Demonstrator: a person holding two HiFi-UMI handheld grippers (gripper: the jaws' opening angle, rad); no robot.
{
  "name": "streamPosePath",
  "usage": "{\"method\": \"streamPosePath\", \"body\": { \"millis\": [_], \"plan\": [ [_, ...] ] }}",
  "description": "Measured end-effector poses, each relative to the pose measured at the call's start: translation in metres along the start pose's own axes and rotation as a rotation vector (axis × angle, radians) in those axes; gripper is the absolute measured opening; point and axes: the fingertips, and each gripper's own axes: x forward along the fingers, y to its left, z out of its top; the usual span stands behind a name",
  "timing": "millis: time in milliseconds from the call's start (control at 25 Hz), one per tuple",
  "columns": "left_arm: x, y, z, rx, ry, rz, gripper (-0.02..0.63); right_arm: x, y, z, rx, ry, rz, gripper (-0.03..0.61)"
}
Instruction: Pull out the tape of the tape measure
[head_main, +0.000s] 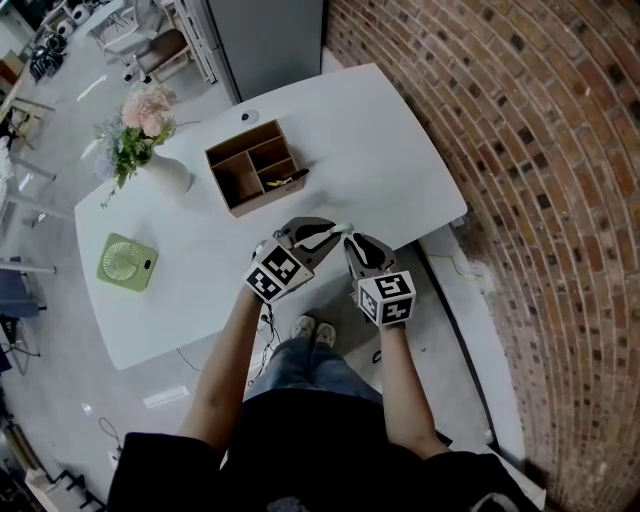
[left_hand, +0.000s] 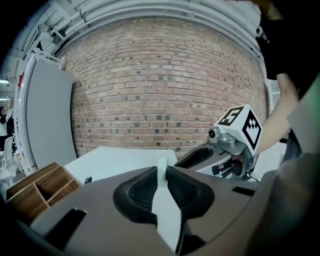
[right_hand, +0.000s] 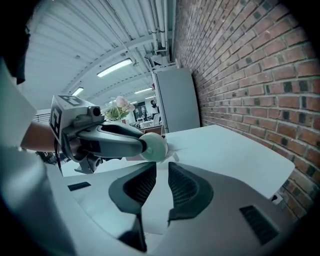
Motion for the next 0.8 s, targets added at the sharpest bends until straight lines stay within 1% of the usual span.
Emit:
{"method": "streamPosePath", "body": {
  "millis": [240, 320, 400, 560, 720, 800],
  "plan": [
    [-0.013, -0.010, 0.004, 0.018, -0.007, -0.004, 0.072, -0.004, 0.008, 0.006, -0.031, -0.011, 0.000, 0.057],
    [-0.018, -0.011, 0.005, 0.013, -0.015, -0.007, 0.072, -0.006, 0.011, 0.006, -0.056, -0.014, -0.011, 0.014],
    [-0.022, -0.013, 0.004, 0.018, -0.015, -0.012, 0.072, -0.009, 0.013, 0.006, -0.093, -0.013, -0.023, 0.006],
    [-0.032, -0.013, -0.004, 0.034, 0.005, -0.005, 0.072, -0.014, 0.009, 0.002, -0.213, 0.030, -0.100, 0.003],
    [-0.043, -0.007, -0.016, 0.029, 0.025, 0.013, 0.072, -0.022, -0.001, -0.002, -0.274, 0.068, -0.183, 0.003],
    [-0.047, -0.004, -0.022, 0.025, 0.036, 0.021, 0.072, -0.024, -0.005, -0.005, -0.307, 0.082, -0.211, 0.003]
  ]
}}
